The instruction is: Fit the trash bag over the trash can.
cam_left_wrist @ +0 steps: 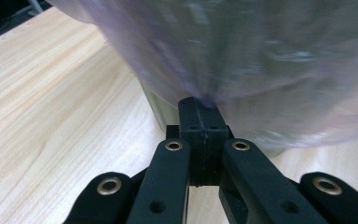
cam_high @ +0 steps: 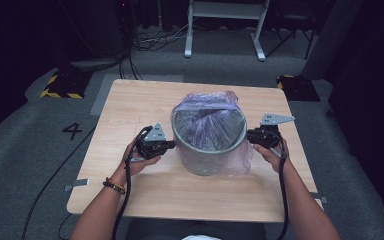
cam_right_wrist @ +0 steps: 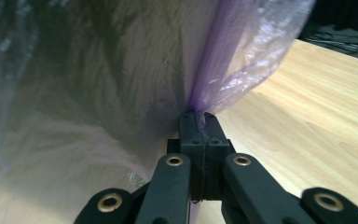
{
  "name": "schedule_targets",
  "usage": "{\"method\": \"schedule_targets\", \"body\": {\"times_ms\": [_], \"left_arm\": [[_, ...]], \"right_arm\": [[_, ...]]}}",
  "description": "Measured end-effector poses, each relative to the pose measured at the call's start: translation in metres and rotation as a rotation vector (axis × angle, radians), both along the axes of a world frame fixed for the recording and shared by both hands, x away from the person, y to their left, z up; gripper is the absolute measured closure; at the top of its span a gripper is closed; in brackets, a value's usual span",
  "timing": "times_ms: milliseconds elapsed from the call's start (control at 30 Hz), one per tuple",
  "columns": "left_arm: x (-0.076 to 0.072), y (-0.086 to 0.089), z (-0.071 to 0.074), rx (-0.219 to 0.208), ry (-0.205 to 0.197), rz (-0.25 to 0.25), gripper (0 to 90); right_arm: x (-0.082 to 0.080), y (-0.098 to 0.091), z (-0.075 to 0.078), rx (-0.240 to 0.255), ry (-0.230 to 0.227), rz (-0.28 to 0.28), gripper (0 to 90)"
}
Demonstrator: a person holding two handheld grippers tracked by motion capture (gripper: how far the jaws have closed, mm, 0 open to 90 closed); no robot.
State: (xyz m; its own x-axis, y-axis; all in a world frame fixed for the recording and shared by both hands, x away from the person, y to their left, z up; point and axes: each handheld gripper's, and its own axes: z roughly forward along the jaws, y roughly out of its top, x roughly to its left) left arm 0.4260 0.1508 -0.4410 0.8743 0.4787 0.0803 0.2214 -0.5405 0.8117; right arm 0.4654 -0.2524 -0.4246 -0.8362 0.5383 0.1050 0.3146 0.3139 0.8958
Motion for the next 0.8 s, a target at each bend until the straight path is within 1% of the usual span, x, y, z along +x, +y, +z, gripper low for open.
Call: {"method": "schedule_targets", "body": {"times_ms": [67,100,133,167,200,233,267,300,333,367,400,433,467,500,533,567,633,667,700,733,800], "left_arm": [[-0.004,0.004,0.003,0.009,-0.013,0.007,90.0],[-0.004,0.007,0.005,0.007,-0.024,0.02,90.0],[-0.004,0.011,0.007,-0.001,-0.033,0.04,90.0],[-0.002,0.016,0.01,-0.015,-0.043,0.064,90.0],[-0.001,0.019,0.012,-0.027,-0.046,0.076,88.4],[0.0,0.023,0.014,-0.047,-0.046,0.088,85.1],[0.001,0.027,0.017,-0.064,-0.061,0.108,84.0],[0.003,0.03,0.02,-0.08,-0.063,0.126,82.5],[0.004,0.031,0.022,-0.092,-0.064,0.133,79.2],[0.005,0.033,0.024,-0.112,-0.07,0.148,76.9],[0.007,0.033,0.027,-0.124,-0.076,0.17,70.5],[0.01,0.033,0.029,-0.128,-0.079,0.189,65.9],[0.011,0.033,0.03,-0.132,-0.075,0.189,61.2],[0.014,0.032,0.032,-0.139,-0.081,0.204,57.5],[0.016,0.031,0.034,-0.137,-0.091,0.226,50.2],[0.019,0.031,0.035,-0.145,-0.091,0.235,46.0],[0.023,0.03,0.037,-0.182,-0.097,0.244,37.8],[0.025,0.029,0.039,-0.186,-0.1,0.253,36.0],[0.028,0.029,0.041,-0.193,-0.1,0.247,35.9],[0.03,0.029,0.042,-0.208,-0.105,0.242,35.3],[0.035,0.027,0.046,-0.206,-0.111,0.249,35.6]], "right_arm": [[-0.006,-0.001,0.002,-0.019,-0.021,0.011,90.0],[-0.009,-0.002,0.004,-0.03,-0.036,0.001,89.7],[-0.01,-0.004,0.007,-0.035,-0.051,-0.02,85.3],[-0.012,-0.007,0.01,-0.032,-0.067,-0.044,81.6],[-0.012,-0.012,0.015,-0.022,-0.087,-0.079,75.8],[-0.013,-0.015,0.019,-0.022,-0.1,-0.104,74.2],[-0.013,-0.019,0.024,-0.026,-0.116,-0.127,70.3],[-0.014,-0.023,0.03,-0.019,-0.126,-0.144,66.3],[-0.014,-0.029,0.036,-0.003,-0.14,-0.16,59.8],[-0.014,-0.032,0.04,0.005,-0.148,-0.168,56.8],[-0.015,-0.035,0.045,0.012,-0.158,-0.182,52.6],[-0.016,-0.038,0.051,0.02,-0.173,-0.192,51.1],[-0.016,-0.04,0.056,0.028,-0.185,-0.18,49.9],[-0.016,-0.04,0.06,0.032,-0.196,-0.174,47.8],[-0.017,-0.04,0.066,0.038,-0.21,-0.172,44.9],[-0.017,-0.039,0.071,0.044,-0.223,-0.163,42.7],[-0.017,-0.034,0.08,0.045,-0.246,-0.146,40.3],[-0.015,-0.029,0.086,0.035,-0.261,-0.127,40.2],[-0.013,-0.025,0.09,0.028,-0.264,-0.108,40.0],[-0.009,-0.02,0.093,0.018,-0.262,-0.09,40.7],[-0.001,-0.01,0.097,-0.007,-0.235,-0.056,41.7]]}}
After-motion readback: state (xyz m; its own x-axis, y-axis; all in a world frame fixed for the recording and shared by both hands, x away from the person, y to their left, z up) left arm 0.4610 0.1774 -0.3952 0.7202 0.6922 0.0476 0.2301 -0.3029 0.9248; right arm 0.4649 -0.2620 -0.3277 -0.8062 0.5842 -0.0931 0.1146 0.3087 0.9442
